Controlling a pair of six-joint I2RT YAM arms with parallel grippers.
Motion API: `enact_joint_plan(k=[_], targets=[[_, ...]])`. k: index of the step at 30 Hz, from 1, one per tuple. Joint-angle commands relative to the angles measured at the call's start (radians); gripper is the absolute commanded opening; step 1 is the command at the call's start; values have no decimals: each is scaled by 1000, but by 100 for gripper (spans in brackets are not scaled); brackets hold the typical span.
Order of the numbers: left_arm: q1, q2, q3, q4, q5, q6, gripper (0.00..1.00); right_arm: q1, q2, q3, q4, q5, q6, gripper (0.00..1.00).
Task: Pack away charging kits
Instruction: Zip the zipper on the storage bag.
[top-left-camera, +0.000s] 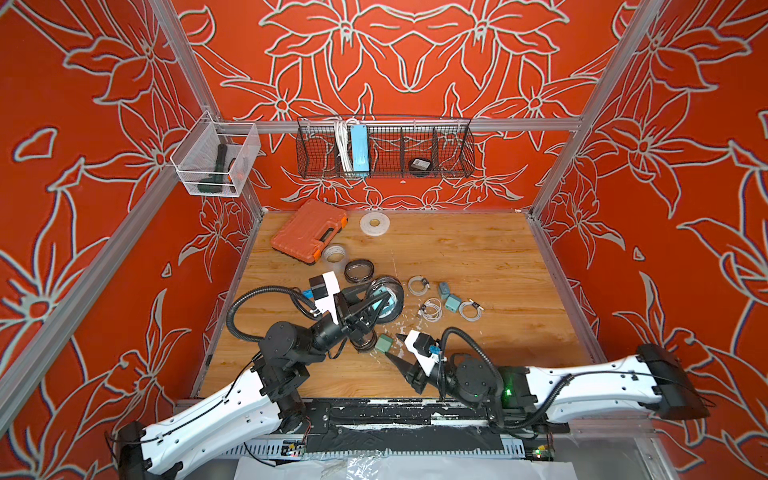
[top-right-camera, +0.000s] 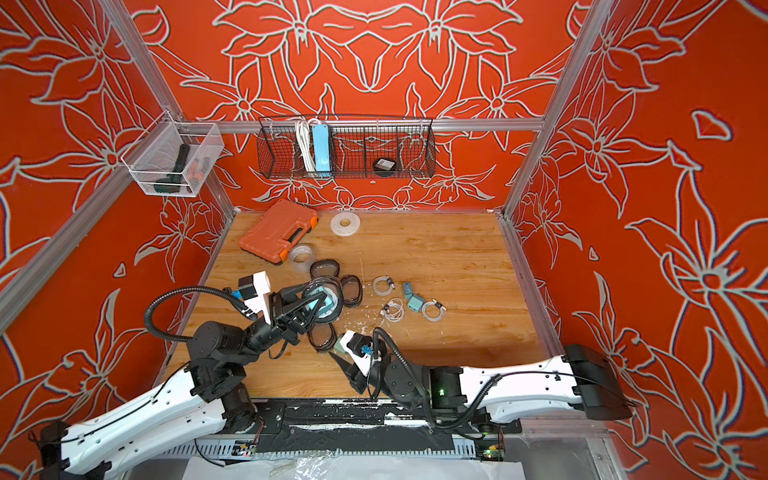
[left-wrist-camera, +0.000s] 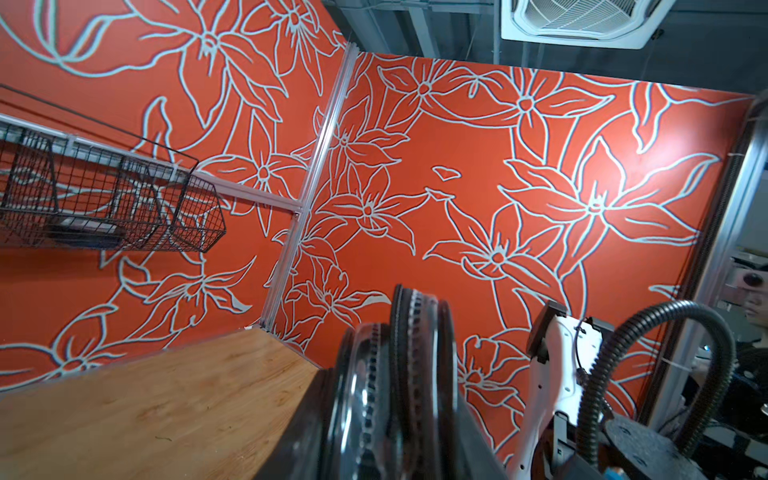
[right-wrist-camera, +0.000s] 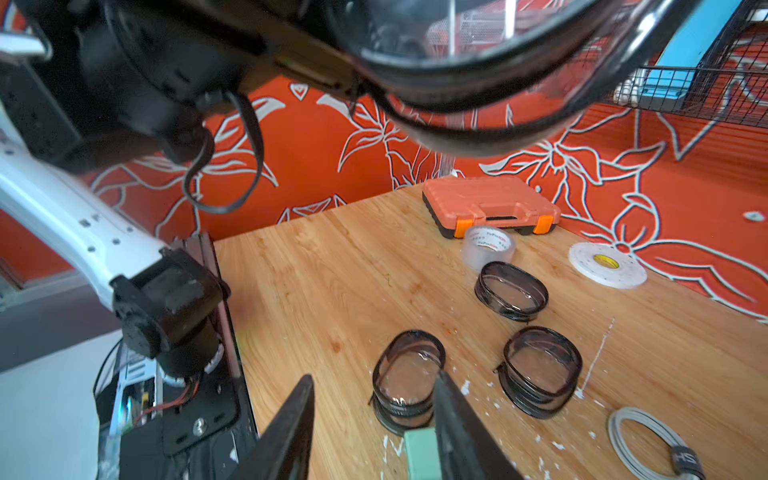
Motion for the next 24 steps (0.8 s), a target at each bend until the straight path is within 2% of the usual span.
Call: enact_joint_plan(k=[1, 5, 9, 13, 20, 24], targets=[[-4, -25, 12, 123, 84, 85, 0, 8, 62, 59, 212, 78, -131, 40], [-4, -9, 35, 106, 76, 66, 0, 7, 124, 102, 295, 129, -192, 33], [-4, -7, 6, 113, -39, 30, 0, 7, 161, 116, 367, 95, -246, 31], [-4, -13, -19, 131, -31, 26, 0, 7, 183, 118, 405, 72, -273, 30], [-4, -24, -26, 82, -89, 6, 0, 4, 199, 130, 455, 76, -321, 27], [-4, -22, -46, 107, -72, -13, 0, 4, 199, 145, 429, 53, -317, 25]])
